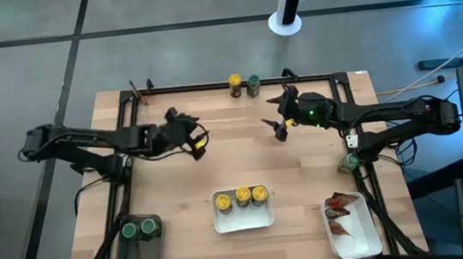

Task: Sort spices by type
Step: Put the top green seasoning bottle into the black bin

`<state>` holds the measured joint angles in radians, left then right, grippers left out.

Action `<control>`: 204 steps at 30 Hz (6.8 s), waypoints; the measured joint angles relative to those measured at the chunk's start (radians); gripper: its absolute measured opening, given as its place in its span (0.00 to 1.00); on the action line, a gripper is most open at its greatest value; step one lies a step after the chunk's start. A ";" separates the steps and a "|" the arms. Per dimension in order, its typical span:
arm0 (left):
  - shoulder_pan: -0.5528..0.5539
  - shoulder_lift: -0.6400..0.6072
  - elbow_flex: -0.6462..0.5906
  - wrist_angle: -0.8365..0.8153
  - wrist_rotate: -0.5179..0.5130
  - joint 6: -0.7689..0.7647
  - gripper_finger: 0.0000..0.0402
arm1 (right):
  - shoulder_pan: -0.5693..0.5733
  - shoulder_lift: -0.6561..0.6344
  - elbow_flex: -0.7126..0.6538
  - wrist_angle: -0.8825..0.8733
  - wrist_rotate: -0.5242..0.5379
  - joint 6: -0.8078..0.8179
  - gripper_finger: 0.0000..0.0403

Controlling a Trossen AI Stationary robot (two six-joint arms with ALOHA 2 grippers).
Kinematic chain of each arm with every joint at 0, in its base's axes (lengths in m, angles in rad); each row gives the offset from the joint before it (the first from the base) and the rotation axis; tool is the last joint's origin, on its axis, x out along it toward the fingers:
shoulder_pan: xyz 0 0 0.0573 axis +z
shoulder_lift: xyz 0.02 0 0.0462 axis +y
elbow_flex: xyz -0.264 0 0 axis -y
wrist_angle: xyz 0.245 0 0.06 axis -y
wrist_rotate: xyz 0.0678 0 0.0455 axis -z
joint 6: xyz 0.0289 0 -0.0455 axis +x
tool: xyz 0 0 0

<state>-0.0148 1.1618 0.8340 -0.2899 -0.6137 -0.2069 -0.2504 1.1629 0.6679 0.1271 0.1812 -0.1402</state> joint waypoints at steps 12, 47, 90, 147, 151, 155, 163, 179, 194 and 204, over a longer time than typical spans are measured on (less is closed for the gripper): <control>0.251 0.000 -0.250 0.665 0.297 0.209 0.62 | -0.123 0.014 0.171 -0.084 0.088 0.042 0.83; 0.250 0.000 -0.307 0.689 0.297 0.313 0.63 | -0.425 0.701 0.644 -0.354 -0.069 0.166 0.83; 0.250 0.000 -0.306 0.689 0.297 0.319 0.63 | -0.333 0.612 0.643 -0.434 -0.074 0.082 0.52; -0.087 0.172 -0.257 0.913 0.395 0.159 0.63 | 0.329 0.421 0.644 -0.410 -0.130 0.052 0.53; -0.090 0.180 -0.258 0.910 0.452 0.134 0.63 | 0.330 0.444 0.644 -0.386 -0.144 0.053 0.53; -0.090 0.190 -0.258 0.910 0.458 0.130 0.63 | 0.330 0.454 0.644 -0.352 -0.149 0.053 0.53; -0.089 0.209 -0.258 0.928 0.458 0.127 0.63 | 0.329 0.459 0.644 -0.301 -0.193 0.048 0.53; -0.091 0.209 -0.259 0.918 0.463 0.112 0.49 | 0.328 0.499 0.644 -0.275 -0.201 0.036 0.54; -0.089 0.209 -0.259 0.894 0.446 0.105 0.45 | 0.330 0.498 0.645 -0.237 -0.150 0.028 0.65; -0.124 0.093 -0.255 0.738 0.362 0.100 0.45 | 0.330 0.364 0.704 -0.571 -0.141 0.028 0.84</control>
<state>-0.1386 1.2548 0.5792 0.4482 -0.2513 -0.1067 0.0792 1.5268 1.3724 -0.4443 0.0406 -0.1123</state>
